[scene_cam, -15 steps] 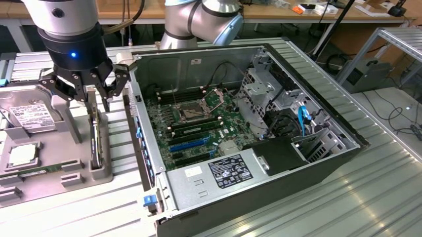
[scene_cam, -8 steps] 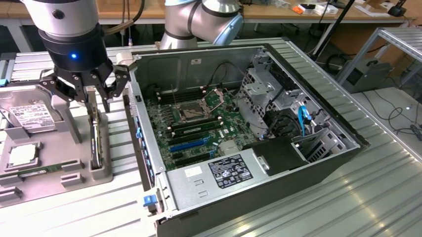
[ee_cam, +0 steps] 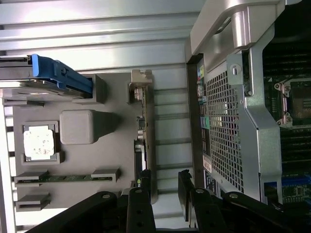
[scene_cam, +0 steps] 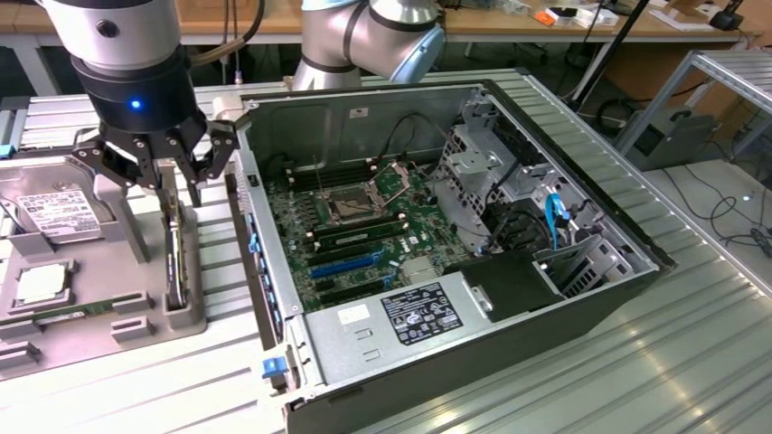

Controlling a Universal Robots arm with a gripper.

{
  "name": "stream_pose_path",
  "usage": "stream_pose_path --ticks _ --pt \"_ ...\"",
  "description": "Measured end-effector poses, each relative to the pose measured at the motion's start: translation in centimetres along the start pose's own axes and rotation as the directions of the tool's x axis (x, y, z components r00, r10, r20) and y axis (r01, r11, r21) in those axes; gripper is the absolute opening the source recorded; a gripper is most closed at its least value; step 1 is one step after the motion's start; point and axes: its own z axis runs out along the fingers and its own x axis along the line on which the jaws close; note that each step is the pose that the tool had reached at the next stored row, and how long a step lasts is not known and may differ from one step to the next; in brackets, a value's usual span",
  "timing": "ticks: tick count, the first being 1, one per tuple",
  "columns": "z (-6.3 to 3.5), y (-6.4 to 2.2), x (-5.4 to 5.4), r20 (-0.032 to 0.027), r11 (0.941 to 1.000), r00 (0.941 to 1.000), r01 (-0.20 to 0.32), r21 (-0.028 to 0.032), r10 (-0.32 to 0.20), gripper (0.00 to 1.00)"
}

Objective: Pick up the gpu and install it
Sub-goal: 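Pick up the gpu and move the gpu toward the slot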

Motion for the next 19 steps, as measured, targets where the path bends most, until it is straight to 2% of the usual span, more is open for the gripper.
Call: stream_pose_path --ticks 19 --pt "0.37 -0.01 0.01 0.0002 1.0000 1.0000 0.000 0.0022 0.000 0.36"
